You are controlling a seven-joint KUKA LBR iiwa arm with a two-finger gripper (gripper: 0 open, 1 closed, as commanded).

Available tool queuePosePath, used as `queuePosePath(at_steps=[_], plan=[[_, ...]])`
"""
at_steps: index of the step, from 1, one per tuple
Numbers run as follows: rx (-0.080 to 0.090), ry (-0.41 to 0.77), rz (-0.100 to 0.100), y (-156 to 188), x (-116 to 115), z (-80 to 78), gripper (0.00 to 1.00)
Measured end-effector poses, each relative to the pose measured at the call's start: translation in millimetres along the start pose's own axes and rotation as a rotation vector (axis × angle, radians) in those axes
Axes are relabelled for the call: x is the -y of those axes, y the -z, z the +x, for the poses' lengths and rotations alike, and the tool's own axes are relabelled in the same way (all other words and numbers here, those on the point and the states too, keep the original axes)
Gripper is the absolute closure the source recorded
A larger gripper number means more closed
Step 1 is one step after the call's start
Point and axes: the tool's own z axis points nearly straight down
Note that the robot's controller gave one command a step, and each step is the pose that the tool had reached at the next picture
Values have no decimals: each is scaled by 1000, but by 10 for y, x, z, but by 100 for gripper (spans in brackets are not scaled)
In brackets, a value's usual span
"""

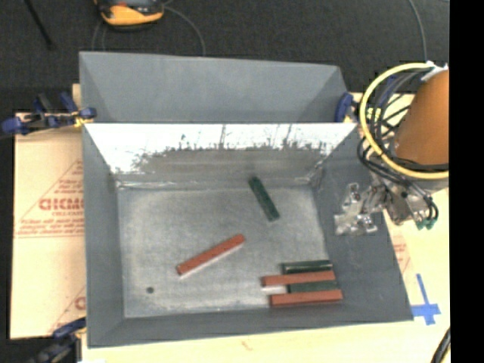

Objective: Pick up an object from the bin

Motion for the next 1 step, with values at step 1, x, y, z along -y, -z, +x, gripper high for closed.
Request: queuePosePath(at_steps=[1], plan=[[-8, 1, -3, -42, -3, 17, 0]])
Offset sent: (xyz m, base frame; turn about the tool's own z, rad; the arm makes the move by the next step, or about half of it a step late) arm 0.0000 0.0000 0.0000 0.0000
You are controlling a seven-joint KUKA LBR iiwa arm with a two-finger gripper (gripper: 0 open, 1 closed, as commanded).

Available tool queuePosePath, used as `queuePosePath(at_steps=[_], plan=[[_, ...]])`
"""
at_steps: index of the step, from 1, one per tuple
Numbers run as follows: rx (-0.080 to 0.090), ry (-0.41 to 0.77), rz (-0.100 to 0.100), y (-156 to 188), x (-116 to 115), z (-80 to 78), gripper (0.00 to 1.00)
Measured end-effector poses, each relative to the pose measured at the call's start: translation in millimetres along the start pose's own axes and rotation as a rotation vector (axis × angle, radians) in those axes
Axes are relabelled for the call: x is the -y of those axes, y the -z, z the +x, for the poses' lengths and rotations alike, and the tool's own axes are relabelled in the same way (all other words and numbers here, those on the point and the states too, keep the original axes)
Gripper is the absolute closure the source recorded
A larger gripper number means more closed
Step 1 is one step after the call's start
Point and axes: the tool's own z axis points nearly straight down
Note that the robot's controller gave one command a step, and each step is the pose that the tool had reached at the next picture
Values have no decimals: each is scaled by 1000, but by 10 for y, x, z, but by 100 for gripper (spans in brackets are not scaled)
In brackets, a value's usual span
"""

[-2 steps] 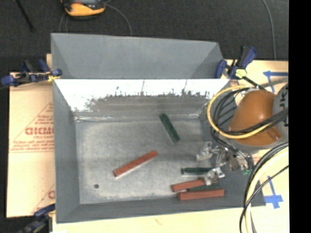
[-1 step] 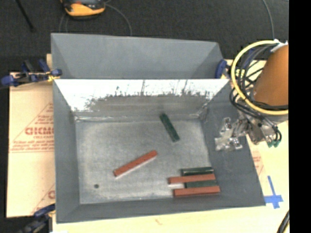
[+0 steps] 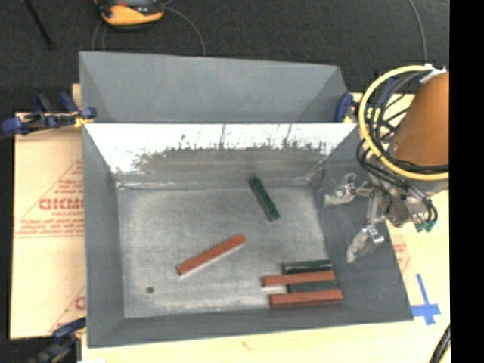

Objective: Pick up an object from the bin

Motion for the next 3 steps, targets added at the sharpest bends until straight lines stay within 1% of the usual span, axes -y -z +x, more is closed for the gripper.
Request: queuePosePath(at_steps=[1, 2, 3], plan=[[0, 0, 0, 0, -1, 0, 0], [6, 42, 2, -514, -116, 65, 0], [4, 36, -2, -1065, -217, 164, 0]])
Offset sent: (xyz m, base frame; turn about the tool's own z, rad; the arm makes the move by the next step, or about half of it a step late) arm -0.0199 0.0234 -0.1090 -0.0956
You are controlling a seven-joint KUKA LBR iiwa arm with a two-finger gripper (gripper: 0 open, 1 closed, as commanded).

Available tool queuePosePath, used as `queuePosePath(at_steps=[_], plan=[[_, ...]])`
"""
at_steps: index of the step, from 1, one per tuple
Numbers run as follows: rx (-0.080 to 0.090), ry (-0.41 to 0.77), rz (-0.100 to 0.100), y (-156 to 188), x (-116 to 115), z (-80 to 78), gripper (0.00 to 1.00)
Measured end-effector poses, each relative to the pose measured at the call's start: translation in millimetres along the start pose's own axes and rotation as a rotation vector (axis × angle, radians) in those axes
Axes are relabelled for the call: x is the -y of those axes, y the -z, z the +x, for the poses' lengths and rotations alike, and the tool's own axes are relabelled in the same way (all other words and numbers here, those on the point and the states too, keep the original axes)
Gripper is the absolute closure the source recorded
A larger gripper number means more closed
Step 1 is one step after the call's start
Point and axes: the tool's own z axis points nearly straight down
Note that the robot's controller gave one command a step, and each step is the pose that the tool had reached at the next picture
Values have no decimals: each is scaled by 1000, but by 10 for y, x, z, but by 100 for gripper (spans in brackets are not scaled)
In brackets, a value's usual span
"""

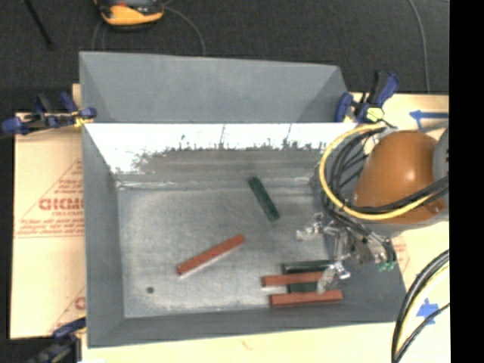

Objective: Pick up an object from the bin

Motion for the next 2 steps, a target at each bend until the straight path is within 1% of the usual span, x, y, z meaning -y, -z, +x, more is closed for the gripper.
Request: queuePosePath(at_steps=[1, 2], plan=[[-2, 54, -4, -601, 131, -148, 100], [-2, 56, -4, -601, 131, -148, 100]])
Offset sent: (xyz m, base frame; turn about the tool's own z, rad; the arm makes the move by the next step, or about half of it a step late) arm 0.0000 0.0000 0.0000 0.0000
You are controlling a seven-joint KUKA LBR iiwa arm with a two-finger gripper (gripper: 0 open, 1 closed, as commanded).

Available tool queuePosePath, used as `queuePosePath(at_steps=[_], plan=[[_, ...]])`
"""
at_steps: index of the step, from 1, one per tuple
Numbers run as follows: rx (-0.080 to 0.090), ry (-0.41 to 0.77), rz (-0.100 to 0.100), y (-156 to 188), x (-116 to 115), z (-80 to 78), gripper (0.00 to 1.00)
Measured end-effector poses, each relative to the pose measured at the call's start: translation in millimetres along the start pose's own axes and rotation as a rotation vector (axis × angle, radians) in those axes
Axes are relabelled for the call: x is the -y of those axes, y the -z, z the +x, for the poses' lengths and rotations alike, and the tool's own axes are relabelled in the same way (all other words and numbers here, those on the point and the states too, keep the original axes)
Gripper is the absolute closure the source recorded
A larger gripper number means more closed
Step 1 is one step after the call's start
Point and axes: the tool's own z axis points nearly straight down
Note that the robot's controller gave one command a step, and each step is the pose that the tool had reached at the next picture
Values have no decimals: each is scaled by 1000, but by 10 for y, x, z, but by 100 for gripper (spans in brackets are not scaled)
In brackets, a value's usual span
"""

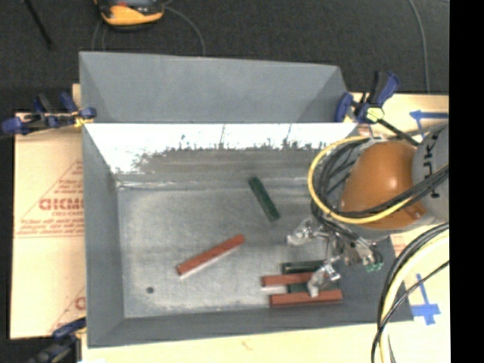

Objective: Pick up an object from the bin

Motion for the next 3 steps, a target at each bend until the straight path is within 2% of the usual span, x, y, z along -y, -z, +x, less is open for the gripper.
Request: queuePosePath(at_steps=[1, 2, 3], plan=[[-2, 139, 2, 1021, -681, -892, 100], [-2, 138, 1, 1020, -682, -892, 0], [-2, 138, 1, 1020, -682, -892, 0]])
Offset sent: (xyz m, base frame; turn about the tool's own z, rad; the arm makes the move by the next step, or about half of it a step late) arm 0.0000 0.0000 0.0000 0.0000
